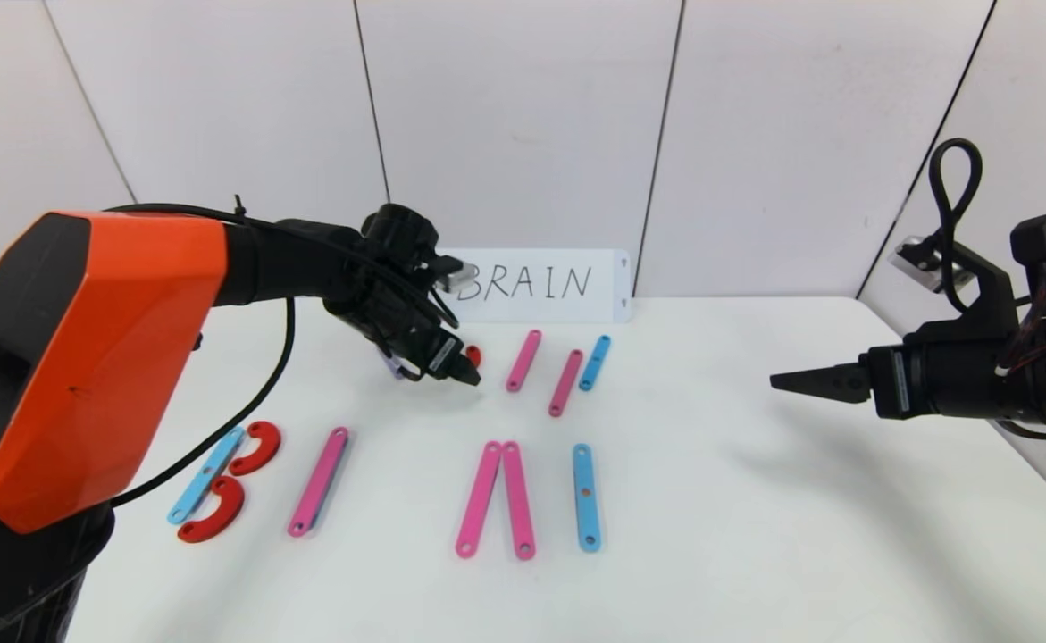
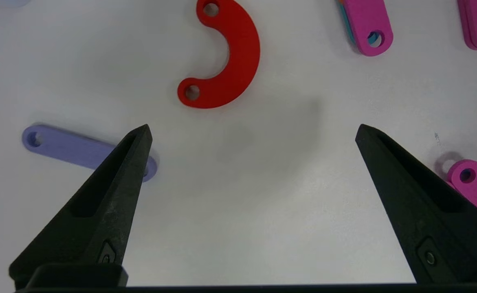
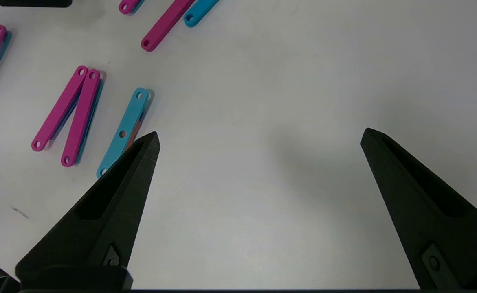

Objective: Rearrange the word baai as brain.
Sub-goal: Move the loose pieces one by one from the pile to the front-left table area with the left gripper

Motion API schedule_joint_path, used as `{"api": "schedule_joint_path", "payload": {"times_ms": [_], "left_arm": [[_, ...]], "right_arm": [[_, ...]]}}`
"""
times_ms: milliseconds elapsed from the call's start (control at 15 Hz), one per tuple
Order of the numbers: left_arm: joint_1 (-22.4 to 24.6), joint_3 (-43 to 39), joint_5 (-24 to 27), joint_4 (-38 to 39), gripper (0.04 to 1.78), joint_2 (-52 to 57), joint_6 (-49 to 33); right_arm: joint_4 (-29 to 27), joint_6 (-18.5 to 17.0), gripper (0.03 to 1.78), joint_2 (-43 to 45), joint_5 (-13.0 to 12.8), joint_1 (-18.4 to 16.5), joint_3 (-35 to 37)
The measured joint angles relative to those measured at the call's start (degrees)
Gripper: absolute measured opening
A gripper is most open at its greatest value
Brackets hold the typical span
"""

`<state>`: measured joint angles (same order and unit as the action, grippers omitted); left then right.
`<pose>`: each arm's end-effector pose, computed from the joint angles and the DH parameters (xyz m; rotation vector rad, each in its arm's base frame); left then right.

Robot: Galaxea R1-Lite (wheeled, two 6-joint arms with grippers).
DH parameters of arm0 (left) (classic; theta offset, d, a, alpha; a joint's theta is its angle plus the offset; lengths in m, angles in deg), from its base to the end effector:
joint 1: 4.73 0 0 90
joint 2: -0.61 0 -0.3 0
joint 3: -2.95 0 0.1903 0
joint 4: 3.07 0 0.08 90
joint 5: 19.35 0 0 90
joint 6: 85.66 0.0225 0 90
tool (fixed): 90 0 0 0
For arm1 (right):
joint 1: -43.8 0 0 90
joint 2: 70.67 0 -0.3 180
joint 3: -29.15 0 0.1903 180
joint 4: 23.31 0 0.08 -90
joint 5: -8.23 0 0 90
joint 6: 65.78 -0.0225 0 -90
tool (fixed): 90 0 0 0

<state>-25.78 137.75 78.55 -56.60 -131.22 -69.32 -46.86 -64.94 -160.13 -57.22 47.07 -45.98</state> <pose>0.4236 -0.1664 0.1544 0.3628 0.8141 -0.5962 0.2599 0.0242 0.1912 0.1094 0.6525 0.4723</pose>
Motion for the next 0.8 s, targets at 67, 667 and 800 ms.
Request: {"api": "schedule_joint_path", "payload": {"times_ms": [67, 667, 800], "left_arm": [[-0.4, 0.5, 0.2, 0.2, 1.75, -1.0, -0.2], [-1.1, 1.7, 4.6, 5.9, 1.75, -4.8, -2.1], [-1.2, 1.7, 4.6, 7.0, 1.75, -5.1, -2.0]], "right_arm": [[0.0, 0.0, 1.73, 0.0, 0.0, 0.0, 0.0], [0.0, 0.1, 1.73, -0.1, 0.0, 0.0, 0.1], [0.0, 0.1, 1.73, -0.1, 0.0, 0.1, 0.1]]}}
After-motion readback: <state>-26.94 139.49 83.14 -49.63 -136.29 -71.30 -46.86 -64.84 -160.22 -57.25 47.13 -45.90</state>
